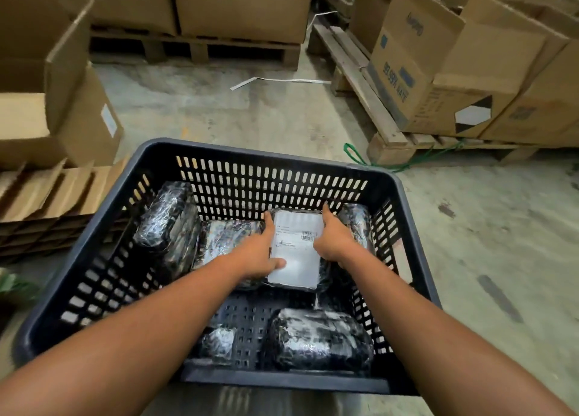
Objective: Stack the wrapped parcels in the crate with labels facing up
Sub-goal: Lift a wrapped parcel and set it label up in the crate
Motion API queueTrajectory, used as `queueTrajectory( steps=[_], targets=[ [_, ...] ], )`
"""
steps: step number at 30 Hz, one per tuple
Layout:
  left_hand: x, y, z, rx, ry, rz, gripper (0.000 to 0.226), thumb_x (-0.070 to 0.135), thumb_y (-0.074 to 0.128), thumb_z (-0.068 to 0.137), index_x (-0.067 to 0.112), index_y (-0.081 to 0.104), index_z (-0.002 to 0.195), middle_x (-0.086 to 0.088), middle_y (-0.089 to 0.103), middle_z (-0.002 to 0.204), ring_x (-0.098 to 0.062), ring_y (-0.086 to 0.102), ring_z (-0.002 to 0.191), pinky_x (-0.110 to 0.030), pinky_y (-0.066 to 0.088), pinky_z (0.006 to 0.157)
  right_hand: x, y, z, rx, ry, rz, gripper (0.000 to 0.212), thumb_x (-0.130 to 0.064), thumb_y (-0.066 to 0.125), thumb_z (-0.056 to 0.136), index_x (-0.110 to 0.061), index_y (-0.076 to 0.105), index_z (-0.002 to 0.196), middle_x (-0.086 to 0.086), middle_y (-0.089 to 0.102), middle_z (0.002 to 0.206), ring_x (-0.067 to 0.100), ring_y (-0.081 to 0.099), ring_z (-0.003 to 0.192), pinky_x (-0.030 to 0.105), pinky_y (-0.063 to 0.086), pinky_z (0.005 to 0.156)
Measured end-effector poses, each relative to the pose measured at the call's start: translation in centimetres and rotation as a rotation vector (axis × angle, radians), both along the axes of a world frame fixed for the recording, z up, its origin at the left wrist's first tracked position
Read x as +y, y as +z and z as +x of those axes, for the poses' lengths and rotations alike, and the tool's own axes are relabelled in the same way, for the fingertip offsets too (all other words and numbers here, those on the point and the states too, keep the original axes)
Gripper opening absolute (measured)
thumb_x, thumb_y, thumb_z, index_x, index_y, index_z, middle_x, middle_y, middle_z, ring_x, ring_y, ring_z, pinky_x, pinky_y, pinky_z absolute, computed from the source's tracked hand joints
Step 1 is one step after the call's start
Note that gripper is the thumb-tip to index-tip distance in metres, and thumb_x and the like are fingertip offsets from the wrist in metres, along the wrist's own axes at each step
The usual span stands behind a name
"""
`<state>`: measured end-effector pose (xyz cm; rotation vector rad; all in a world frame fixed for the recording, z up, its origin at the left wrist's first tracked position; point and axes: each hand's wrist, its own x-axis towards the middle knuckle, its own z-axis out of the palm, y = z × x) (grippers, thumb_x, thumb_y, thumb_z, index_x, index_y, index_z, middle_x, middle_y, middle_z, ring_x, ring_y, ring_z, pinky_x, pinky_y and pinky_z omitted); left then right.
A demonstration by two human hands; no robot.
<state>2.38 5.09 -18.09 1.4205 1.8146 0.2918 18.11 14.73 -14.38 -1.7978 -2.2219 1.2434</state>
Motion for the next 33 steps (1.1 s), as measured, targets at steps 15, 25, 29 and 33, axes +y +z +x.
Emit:
queueTrajectory(
  steps=[15,25,29,33],
  targets=[
    [0.4,-4.3,0.3,0.380,-0.161,-0.013,0.119,0.068,0.050,0.088,0.004,-0.029,0.149,-0.022,0.006,0.164,-0.039,-0.016,0.150,-0.064,-0.011,0.116,-1.2,-3.5,0.3,-0.343,0.252,0.100,0.128,-0.012,0.089,0.078,-0.014,-0.007,0.163,0.027,0.005,0.169,0.038,0.047,0.140,0.036,0.044,0.110],
    [1.0,-5.3,0.5,0.382,-0.272,-0.022,0.132,0.066,0.065,0.080,0.008,-0.033,0.147,-0.011,-0.043,0.152,-0.026,-0.018,0.149,-0.063,-0.009,0.115,-1.3,-4.8,1.3,-0.435,0.397,0.126,0.127,-0.030,0.086,0.083,0.000,-0.011,0.160,0.025,-0.038,0.160,0.037,0.042,0.145,0.032,0.034,0.116],
    [1.7,-5.0,-0.1,0.419,-0.324,-0.057,0.131,0.069,0.064,0.078,0.010,-0.028,0.151,-0.009,-0.035,0.158,-0.025,-0.016,0.152,-0.064,-0.011,0.114,-1.2,-4.9,1.4,-0.466,0.414,0.069,0.115,-0.032,0.077,0.091,0.003,-0.010,0.159,0.028,-0.037,0.160,0.037,0.050,0.138,0.035,0.038,0.115],
    [1.9,-4.5,0.1,0.433,-0.346,-0.093,0.125,0.066,0.062,0.082,0.008,-0.025,0.152,-0.012,-0.031,0.159,-0.029,-0.018,0.151,-0.069,-0.013,0.112,-2.0,-3.7,1.0,-0.457,0.420,0.101,0.076,-0.030,0.075,0.093,0.003,0.037,0.149,0.032,0.028,0.161,0.038,0.051,0.135,0.037,0.045,0.108]
  ],
)
